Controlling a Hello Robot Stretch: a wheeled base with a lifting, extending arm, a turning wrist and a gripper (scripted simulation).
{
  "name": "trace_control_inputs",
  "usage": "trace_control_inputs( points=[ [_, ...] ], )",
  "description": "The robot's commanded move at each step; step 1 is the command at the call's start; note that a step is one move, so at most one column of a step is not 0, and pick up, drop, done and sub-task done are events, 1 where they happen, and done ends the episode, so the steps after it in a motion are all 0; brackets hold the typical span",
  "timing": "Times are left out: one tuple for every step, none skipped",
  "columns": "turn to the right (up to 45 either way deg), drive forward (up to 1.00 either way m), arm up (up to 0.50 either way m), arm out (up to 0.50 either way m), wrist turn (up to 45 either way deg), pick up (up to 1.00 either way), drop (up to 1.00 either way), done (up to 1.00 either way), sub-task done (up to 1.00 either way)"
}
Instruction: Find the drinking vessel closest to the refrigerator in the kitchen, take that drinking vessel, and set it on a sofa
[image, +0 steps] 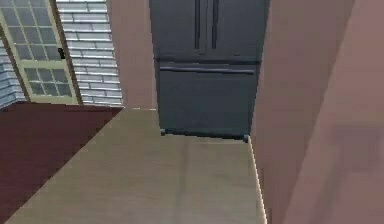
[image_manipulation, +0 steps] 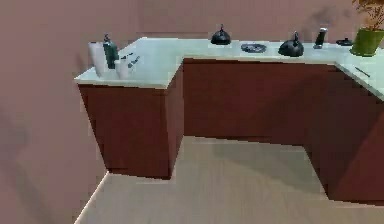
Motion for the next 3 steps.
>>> trace_control_inputs(
  points=[
    [0.0,0.70,0.00,0.00,0.0,0.00,0.00,0.00,0.00],
    [6.0,0.00,0.00,0.00,0.0,0.00,0.00,0.00,0.00],
    [0.0,0.80,0.00,0.00,0.0,0.00,0.00,0.00,0.00]
  ],
)
